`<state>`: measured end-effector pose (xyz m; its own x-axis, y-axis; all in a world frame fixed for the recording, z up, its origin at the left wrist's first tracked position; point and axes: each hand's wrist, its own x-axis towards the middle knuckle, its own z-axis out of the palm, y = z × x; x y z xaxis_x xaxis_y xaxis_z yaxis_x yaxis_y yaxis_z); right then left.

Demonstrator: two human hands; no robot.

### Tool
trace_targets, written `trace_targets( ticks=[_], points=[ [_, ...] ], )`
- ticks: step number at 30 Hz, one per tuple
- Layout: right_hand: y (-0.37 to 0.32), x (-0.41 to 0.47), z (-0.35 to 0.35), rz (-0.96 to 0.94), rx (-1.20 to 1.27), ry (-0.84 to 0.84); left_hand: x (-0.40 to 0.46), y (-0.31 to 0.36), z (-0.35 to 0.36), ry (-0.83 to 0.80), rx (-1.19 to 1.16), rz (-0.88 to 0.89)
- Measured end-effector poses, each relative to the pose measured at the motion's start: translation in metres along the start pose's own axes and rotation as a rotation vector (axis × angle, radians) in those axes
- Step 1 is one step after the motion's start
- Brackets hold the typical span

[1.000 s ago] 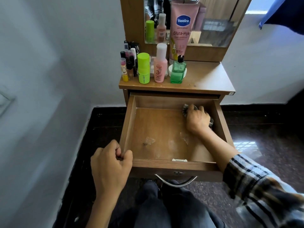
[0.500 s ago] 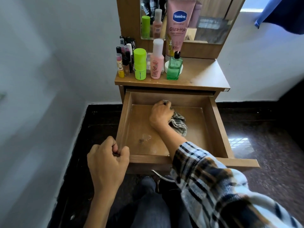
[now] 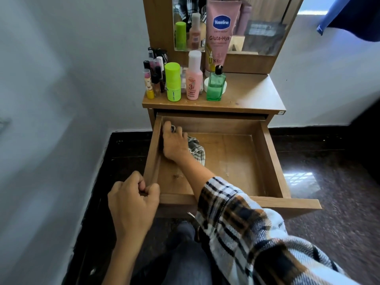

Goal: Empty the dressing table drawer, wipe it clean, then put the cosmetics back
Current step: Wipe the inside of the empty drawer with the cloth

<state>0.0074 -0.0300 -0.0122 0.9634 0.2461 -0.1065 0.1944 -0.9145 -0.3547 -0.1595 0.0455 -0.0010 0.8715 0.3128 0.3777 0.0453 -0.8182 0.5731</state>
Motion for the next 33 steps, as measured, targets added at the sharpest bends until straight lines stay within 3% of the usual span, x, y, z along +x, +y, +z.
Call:
trace_targets(
  ticks=[5, 8, 19, 28, 33],
  points=[
    [0.031, -0.005, -0.013, -0.158, -0.121, -0.09, -0.001, 0.001, -0.001, -0.017, 0.008, -0.002],
    [0.046, -0.004, -0.021, -0.14, -0.212, -0.09, 0.001, 0.002, -0.002, -0.034, 0.007, -0.009],
    [0.141, -0.047, -0.061, 0.205, -0.253, -0.017, 0.001, 0.002, -0.003, -0.052, 0.022, -0.023],
    [0.139, -0.041, -0.052, 0.535, -0.265, 0.047, 0.002, -0.001, -0.002, -0.049, 0.017, 0.005],
    [0.136, -0.025, -0.055, 0.711, -0.148, 0.108, 0.001, -0.001, -0.001, -0.041, 0.02, 0.009]
  ],
)
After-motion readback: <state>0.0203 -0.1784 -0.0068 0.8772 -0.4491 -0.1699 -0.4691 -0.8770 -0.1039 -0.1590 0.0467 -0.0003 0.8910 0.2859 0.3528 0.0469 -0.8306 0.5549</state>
